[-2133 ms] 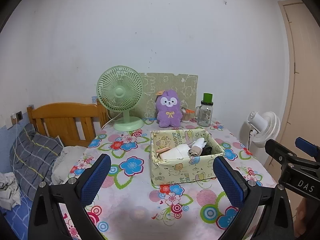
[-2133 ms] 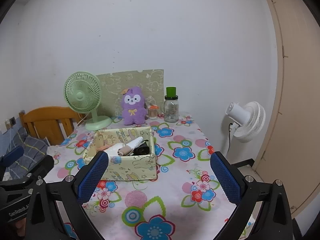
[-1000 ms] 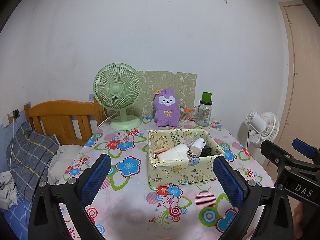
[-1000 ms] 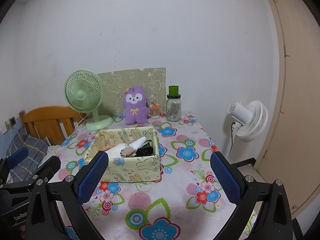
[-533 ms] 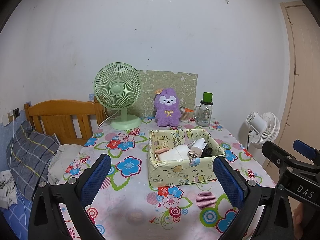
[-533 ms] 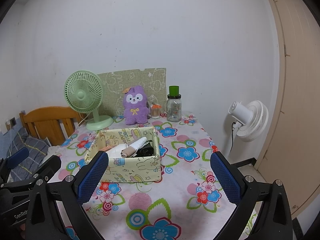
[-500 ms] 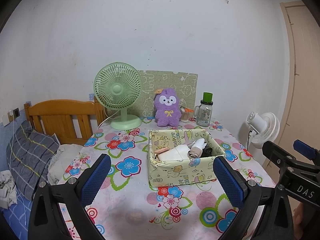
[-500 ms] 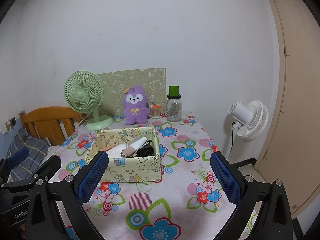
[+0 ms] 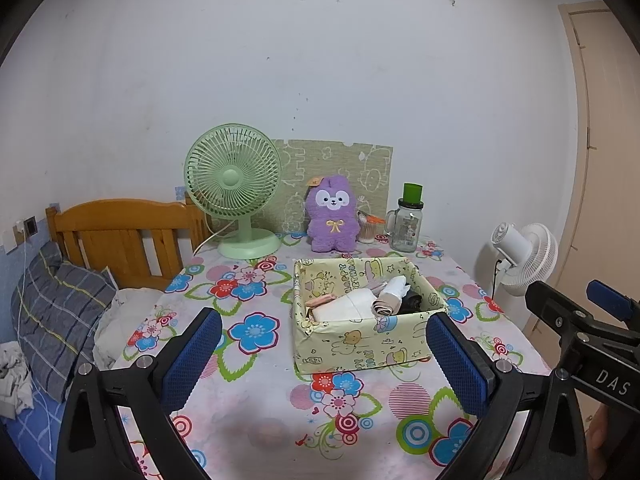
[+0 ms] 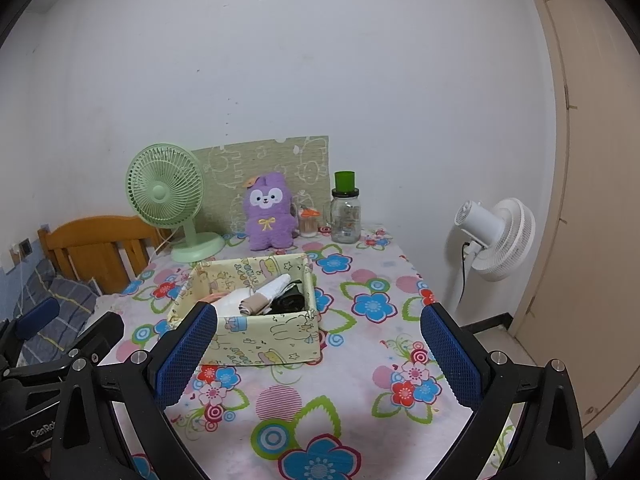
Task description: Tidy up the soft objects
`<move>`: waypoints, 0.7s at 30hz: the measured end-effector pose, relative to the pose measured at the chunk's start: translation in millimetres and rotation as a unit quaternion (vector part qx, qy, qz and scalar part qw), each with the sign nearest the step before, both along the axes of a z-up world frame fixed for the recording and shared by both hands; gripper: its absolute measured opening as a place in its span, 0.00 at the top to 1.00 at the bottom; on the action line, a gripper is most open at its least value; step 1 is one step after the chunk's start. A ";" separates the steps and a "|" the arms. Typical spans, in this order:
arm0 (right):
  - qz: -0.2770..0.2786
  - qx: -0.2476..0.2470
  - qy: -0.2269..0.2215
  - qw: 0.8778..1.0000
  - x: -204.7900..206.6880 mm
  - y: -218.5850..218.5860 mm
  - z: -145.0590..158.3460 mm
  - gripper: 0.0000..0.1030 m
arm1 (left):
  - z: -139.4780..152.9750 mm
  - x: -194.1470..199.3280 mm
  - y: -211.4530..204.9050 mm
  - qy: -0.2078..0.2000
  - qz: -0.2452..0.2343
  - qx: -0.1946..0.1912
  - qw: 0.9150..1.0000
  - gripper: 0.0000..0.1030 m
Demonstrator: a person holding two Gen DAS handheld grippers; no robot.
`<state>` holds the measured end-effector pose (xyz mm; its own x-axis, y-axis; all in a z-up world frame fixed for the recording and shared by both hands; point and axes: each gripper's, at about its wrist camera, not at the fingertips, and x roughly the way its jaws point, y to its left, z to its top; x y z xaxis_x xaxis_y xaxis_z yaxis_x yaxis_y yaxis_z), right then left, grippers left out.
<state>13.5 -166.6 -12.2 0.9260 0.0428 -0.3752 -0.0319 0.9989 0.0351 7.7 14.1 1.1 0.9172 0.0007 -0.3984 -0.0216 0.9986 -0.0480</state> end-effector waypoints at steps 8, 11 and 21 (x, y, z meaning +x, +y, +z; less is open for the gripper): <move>-0.001 0.001 0.000 1.000 0.5 -0.7 0.2 0.00 | 0.2 2.4 0.4 0.000 -0.001 -0.001 1.000 0.00; -0.001 0.001 0.000 1.000 0.6 -0.7 0.2 0.00 | 0.3 2.6 0.5 0.001 -0.001 -0.002 1.000 0.00; -0.001 0.005 0.002 1.000 2.2 -0.9 0.0 0.00 | -0.2 4.0 0.1 0.001 -0.001 -0.001 1.000 0.00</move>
